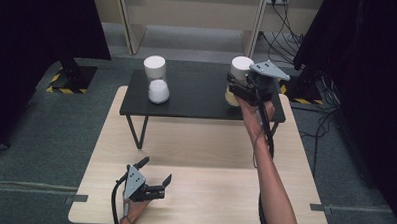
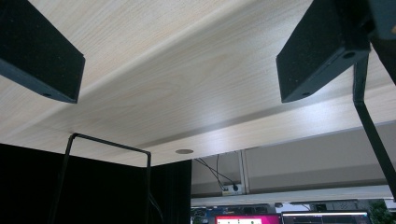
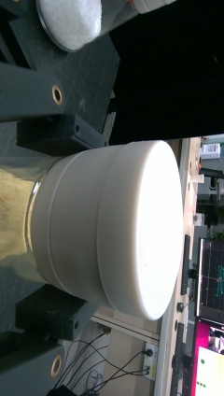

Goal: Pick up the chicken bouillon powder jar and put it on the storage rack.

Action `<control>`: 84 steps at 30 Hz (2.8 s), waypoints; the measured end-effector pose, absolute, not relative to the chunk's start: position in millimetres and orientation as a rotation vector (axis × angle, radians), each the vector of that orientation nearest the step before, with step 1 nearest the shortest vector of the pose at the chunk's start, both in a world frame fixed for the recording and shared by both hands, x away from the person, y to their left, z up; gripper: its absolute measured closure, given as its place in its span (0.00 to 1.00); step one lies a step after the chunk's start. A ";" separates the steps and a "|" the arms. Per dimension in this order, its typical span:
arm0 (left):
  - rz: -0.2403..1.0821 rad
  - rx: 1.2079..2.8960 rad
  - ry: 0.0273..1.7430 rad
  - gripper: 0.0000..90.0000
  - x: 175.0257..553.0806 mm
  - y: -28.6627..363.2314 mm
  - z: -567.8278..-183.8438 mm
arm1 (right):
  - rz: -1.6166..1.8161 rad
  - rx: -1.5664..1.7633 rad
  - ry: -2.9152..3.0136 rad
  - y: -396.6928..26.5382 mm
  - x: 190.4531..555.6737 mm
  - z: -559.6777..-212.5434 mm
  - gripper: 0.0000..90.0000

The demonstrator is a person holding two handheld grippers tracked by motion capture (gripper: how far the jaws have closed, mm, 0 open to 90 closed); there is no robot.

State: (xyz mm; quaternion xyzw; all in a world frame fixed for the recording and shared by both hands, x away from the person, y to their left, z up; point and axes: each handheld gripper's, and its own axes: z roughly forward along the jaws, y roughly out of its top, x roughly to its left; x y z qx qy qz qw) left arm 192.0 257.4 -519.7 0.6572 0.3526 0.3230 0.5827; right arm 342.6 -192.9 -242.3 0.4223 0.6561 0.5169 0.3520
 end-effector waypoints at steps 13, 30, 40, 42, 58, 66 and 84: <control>0.755 1.535 0.824 0.00 191.5 257.3 -519.5 | 1.335 1.149 1.686 -185.3 359.2 -249.2 0.39; 0.755 1.537 0.823 0.00 191.4 257.8 -519.2 | 1.321 1.156 1.672 -178.6 363.1 -260.6 0.39; 0.756 1.537 0.823 0.00 191.2 257.6 -519.3 | 1.335 1.160 1.664 -185.5 360.4 -257.0 0.08; 0.756 1.539 0.823 0.00 191.3 257.5 -519.0 | 1.363 1.135 1.662 -192.4 357.0 -260.4 0.03; 0.759 1.539 0.823 0.00 191.4 256.7 -519.1 | 1.496 0.937 1.583 -237.2 293.5 -323.9 0.00; 0.764 1.545 0.821 0.00 191.4 256.0 -518.7 | 1.547 0.951 1.585 -255.3 265.2 -349.1 0.00; 0.765 1.547 0.821 0.00 191.6 255.4 -518.6 | 1.607 0.861 1.672 -290.0 226.8 -411.6 0.00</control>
